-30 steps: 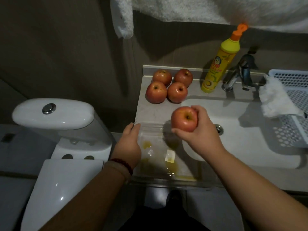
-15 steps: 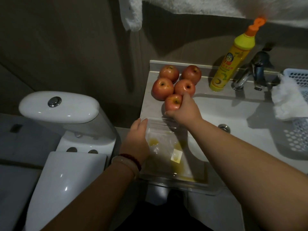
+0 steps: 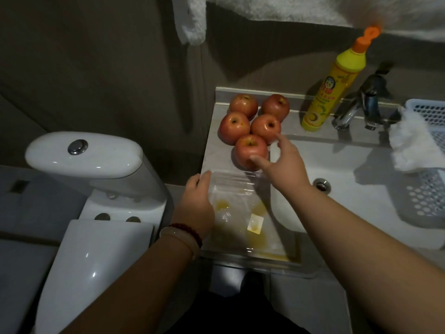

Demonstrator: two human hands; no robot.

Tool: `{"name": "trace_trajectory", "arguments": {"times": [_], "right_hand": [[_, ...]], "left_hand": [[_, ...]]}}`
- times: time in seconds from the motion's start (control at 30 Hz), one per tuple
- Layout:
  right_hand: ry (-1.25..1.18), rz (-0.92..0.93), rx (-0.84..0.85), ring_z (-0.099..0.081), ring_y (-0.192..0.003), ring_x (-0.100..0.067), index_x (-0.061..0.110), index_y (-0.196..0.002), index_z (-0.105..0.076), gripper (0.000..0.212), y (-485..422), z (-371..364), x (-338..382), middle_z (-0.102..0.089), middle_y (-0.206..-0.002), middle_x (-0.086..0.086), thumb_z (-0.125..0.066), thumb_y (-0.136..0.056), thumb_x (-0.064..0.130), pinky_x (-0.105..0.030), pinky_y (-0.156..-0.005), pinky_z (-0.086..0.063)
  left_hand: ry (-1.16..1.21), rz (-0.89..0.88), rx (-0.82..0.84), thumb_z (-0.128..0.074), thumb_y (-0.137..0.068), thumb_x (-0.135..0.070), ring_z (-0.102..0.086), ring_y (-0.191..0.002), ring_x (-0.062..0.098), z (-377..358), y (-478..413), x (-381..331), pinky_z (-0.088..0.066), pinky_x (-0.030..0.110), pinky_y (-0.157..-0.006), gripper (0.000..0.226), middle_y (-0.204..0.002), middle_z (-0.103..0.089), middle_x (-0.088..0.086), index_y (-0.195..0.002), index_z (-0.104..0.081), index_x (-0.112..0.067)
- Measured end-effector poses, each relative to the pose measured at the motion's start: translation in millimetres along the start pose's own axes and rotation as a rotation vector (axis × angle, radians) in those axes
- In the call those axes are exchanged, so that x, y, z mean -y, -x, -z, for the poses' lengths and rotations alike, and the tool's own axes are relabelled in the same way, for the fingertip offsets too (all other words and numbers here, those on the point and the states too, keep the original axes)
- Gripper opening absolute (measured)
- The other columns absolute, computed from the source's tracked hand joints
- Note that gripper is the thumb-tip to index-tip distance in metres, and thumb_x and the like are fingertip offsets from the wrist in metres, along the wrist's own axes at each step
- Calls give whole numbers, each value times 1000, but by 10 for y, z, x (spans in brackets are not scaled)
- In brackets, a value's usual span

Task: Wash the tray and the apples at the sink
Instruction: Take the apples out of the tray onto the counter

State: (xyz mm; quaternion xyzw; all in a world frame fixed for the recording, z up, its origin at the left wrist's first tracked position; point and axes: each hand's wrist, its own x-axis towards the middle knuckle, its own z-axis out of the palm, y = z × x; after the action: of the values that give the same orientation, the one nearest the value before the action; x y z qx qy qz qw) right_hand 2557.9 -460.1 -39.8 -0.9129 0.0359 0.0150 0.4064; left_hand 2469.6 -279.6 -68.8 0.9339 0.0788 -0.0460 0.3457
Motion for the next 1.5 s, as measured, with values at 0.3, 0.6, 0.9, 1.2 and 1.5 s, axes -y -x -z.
{"name": "trace_trajectory", "arguments": {"times": [0.3,0.6,0.9,1.2,1.5], "right_hand": [[85,-308,-94,-53,-119,-31,12,-146,-34,66,883,318,-652,-60,-118,-11,-65,-89,27,-35,-91,-43],[170,-402,-131,-59,-88,-27,10,-130,-54,35,878,583,-875,-68,-94,-10,-53,-96,18,-28,-76,-41],[140,-425,-168,-61,-98,-26,15,-129,-56,34,636,1150,-1273,-70,-97,-8,-53,-95,19,-28,-78,-41],[190,-334,-107,-61,-99,-33,8,-132,-54,39,153,1773,-1651,-68,-99,-13,-55,-94,16,-34,-86,-45],[184,-227,-52,-60,-97,-32,8,-132,-53,38,-102,2027,-1809,-66,-106,-18,-52,-96,17,-28,-76,-39]], "left_hand": [[-12,21,83,-38,-96,-8,-52,-108,27,70,40,-17,-38,28,-92,55,-131,-42,11,-146,-31,-27],[0,-19,97,-41,-97,-7,-50,-116,21,29,28,-297,-36,25,-88,54,-139,-40,5,-146,-32,-29],[32,-141,120,-42,-97,-10,-48,-90,9,-327,-94,-811,-37,24,-82,59,-122,-43,-2,-143,-27,-43],[115,-65,68,-44,-97,-19,-54,-117,21,-878,-320,-1411,-47,48,-100,46,-133,-50,-4,-138,-38,-39],[182,-15,-82,-51,-89,-8,-58,-97,14,-1042,-442,-1684,-45,29,-80,42,-110,-60,-5,-127,-50,-28]]}}
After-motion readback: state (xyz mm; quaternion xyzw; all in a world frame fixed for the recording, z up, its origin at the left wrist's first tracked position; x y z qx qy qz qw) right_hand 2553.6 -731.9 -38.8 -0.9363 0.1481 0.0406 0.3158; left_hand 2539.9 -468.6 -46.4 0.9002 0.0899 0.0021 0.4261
